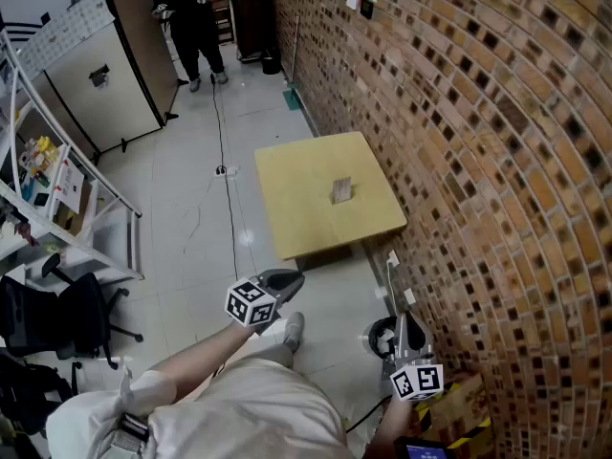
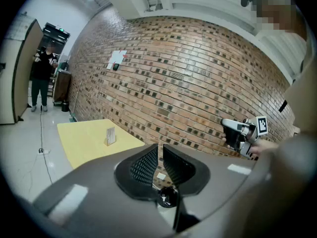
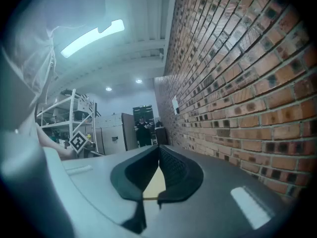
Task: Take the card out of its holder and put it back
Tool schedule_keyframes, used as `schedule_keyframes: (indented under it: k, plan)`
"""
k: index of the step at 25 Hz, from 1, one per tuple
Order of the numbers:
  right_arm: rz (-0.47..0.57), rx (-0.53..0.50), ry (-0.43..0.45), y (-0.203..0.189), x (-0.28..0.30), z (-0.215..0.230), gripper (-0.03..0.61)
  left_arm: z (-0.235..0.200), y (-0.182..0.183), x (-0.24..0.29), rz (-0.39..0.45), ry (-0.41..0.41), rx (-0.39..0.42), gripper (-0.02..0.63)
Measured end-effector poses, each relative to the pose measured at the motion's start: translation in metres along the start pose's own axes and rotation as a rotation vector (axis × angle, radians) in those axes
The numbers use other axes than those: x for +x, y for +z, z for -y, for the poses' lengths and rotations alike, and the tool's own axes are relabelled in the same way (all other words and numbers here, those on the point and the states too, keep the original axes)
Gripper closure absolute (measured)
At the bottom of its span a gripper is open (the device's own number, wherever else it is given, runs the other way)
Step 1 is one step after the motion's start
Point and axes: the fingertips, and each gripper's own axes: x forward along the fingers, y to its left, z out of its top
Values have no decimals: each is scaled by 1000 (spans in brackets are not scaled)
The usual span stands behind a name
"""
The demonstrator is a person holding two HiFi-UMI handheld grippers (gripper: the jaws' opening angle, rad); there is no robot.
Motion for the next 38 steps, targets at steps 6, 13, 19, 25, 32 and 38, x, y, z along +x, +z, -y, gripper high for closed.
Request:
schedule_keyframes:
  k: [6,13,19,25,32,38]
  plan:
    - [-5,12,7,8,56,16,578,-41,35,32,0,-12,13,560]
    - [-28,3,12,10,113,35,578,-89,61,60,3,-15,12,555]
    - [-54,-6,-9,11,153,51,578,-127,80,80,0,-17,19,554]
    - [-84,-33,-18,7,185,62,578,-159,95,99,4,-19,64,546]
    - [-88,-10,-24,3,209,68,578,-181,102,116,14,-18,48,535]
    - [-96,-1,11,0,239,70,578,-196,95,121,0,11,23,525]
